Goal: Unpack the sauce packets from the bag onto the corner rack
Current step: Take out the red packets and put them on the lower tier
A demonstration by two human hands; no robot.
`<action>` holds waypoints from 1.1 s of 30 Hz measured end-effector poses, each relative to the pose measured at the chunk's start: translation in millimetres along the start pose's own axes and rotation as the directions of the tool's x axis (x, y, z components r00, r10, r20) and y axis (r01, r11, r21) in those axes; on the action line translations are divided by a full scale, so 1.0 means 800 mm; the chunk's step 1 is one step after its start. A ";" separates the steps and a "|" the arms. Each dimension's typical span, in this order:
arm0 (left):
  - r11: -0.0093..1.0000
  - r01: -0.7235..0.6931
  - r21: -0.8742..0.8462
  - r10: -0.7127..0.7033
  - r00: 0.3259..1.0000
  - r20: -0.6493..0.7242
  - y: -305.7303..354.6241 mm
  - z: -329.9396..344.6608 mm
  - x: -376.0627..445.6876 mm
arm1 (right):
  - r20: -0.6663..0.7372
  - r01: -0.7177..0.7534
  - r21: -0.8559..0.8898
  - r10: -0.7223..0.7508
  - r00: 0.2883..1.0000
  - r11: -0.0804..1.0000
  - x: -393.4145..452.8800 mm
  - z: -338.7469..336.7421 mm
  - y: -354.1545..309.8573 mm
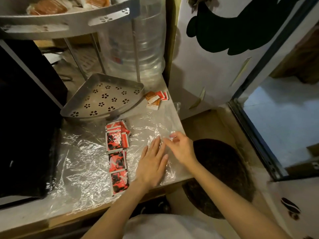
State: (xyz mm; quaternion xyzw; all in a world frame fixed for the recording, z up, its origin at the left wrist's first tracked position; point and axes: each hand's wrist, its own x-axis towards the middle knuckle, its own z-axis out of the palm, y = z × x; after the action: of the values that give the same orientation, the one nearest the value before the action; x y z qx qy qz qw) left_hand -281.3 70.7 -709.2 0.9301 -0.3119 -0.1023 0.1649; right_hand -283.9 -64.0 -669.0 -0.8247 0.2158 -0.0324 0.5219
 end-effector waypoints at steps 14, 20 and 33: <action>0.999 0.028 -0.015 -0.027 0.999 0.035 0.004 -0.006 -0.004 | -0.100 -0.172 0.109 0.183 0.978 0.979 0.040 -0.101 0.017; 1.000 0.018 0.008 -0.018 0.999 0.038 0.003 -0.003 -0.003 | -0.054 -0.278 0.017 0.278 0.959 0.961 0.079 -0.133 0.048; 0.794 0.094 -0.600 -0.131 0.991 -0.018 -0.007 -0.060 0.006 | 0.043 0.189 -0.544 -0.198 0.979 0.817 0.093 -0.074 -0.015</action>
State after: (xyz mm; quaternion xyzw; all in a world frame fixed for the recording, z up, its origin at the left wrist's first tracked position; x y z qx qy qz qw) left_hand -260.3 83.4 -667.0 0.8501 -0.2028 -0.1775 0.4524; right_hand -229.4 -139.1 -644.4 -0.9563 0.1353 -0.0291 0.2577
